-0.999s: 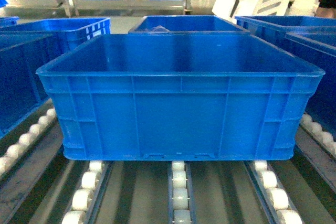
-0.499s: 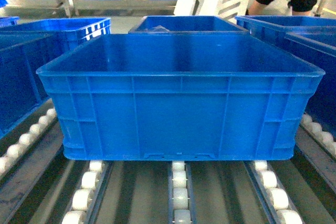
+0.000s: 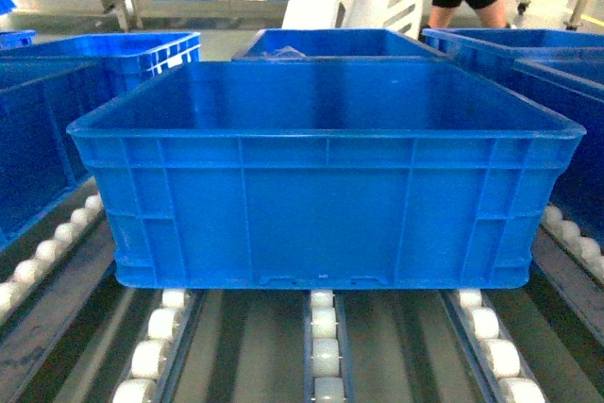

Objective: Place box next to blue box on left shelf

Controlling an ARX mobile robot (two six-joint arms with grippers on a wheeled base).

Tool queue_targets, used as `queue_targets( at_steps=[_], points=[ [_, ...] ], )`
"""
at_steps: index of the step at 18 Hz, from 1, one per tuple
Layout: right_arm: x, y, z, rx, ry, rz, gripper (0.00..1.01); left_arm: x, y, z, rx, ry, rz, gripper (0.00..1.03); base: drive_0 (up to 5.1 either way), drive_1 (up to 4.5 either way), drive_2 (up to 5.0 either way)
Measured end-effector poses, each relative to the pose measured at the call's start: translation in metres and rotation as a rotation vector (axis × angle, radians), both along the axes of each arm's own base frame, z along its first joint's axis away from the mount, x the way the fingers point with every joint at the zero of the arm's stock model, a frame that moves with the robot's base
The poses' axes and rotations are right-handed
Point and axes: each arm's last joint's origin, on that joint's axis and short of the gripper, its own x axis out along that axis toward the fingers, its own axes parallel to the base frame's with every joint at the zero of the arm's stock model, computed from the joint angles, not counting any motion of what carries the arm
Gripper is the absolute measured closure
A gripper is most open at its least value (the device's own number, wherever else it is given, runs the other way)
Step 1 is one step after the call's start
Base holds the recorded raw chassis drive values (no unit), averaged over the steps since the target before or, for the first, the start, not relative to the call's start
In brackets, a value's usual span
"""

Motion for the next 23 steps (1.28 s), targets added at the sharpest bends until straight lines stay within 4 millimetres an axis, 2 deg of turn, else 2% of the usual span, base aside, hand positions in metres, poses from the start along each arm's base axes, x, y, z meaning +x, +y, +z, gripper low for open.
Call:
queue_targets(
  at_steps=[1, 7, 8, 14, 15, 16, 23],
  points=[
    [-0.0016, 0.0000, 0.0048, 0.000, -0.048, -0.001, 1.00, 0.0000, -0.0002, -0.0031, 0.000, 0.029, -0.006, 1.01, 0.0, 0.00, 0.0],
    [-0.0014, 0.0000, 0.0022, 0.000, -0.027, -0.002, 0.99, 0.0001, 0.0000, -0.0023, 0.000, 0.021, 0.000, 1.01, 0.0, 0.00, 0.0],
    [-0.0014, 0.0000, 0.0022, 0.000, -0.027, -0.002, 0.88, 0.0001, 0.0000, -0.0023, 0.000, 0.021, 0.000, 0.96, 0.0, 0.00, 0.0],
    [-0.0014, 0.0000, 0.0022, 0.000, -0.027, -0.002, 0.09, 0.0001, 0.0000, -0.0023, 0.000, 0.021, 0.000, 0.18, 0.0, 0.00, 0.0],
    [-0.0014, 0.0000, 0.0022, 0.000, -0.027, -0.002, 0.01, 0.0001, 0.0000, -0.0023, 0.000, 0.021, 0.000, 0.05, 0.0, 0.00, 0.0],
    [-0.0014, 0.0000, 0.0022, 0.000, -0.027, -0.002, 0.04, 0.0001, 0.0000, -0.0023, 0.002, 0.021, 0.000, 0.05, 0.0, 0.00, 0.0],
    [-0.0014, 0.0000, 0.0022, 0.000, -0.027, -0.002, 0.03, 0.0001, 0.0000, -0.0023, 0.002, 0.021, 0.000, 0.05, 0.0, 0.00, 0.0]
  ],
)
